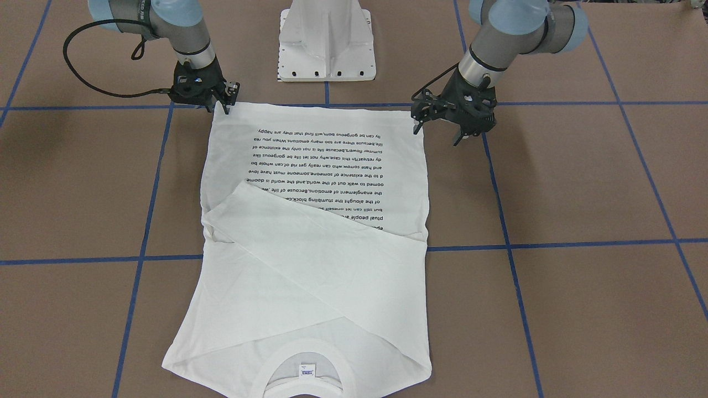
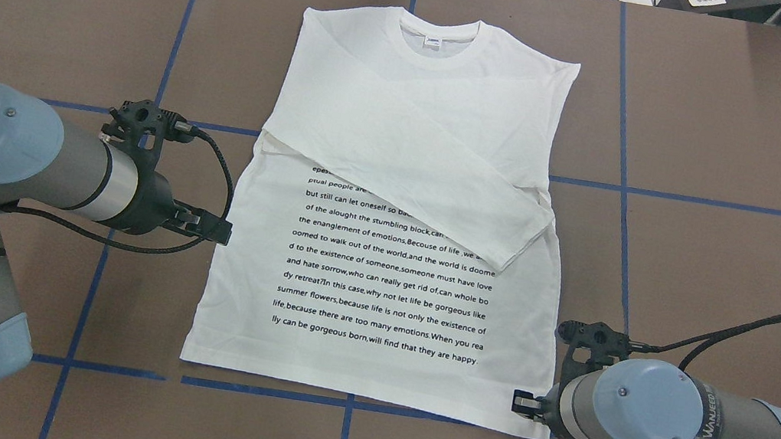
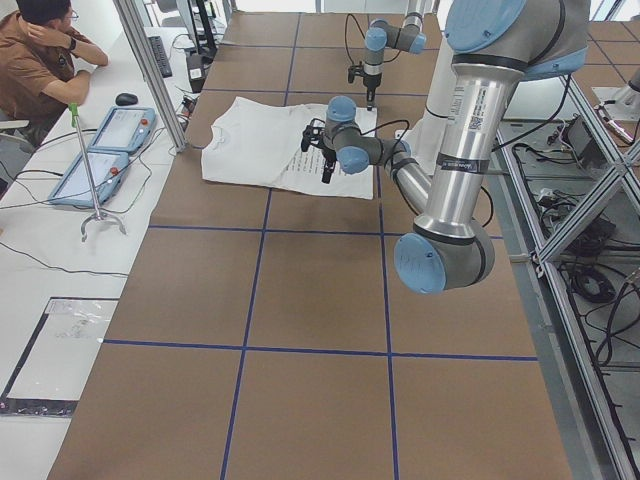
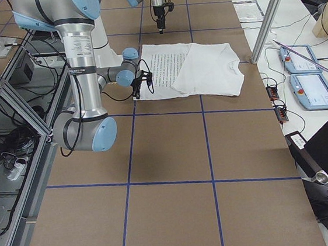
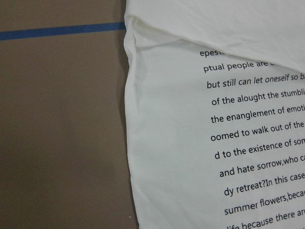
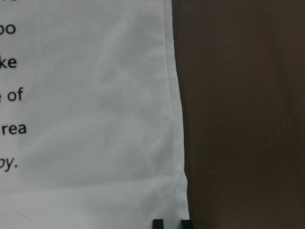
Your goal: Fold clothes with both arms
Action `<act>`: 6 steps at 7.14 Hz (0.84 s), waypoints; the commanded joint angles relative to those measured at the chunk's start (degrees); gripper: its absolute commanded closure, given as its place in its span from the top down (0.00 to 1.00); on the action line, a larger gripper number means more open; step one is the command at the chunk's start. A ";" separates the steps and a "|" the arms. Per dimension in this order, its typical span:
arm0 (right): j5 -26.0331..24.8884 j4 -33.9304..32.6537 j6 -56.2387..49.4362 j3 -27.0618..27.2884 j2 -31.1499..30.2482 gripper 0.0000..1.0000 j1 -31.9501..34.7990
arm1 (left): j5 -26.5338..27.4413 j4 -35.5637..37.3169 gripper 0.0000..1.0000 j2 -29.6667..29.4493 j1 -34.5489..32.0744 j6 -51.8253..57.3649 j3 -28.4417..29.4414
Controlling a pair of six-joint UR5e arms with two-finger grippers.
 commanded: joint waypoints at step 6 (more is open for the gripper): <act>-0.48 -0.12 0.78 2.96 0.00 0.00 0.70 | 0.09 0.00 1.00 -0.29 0.06 0.00 0.01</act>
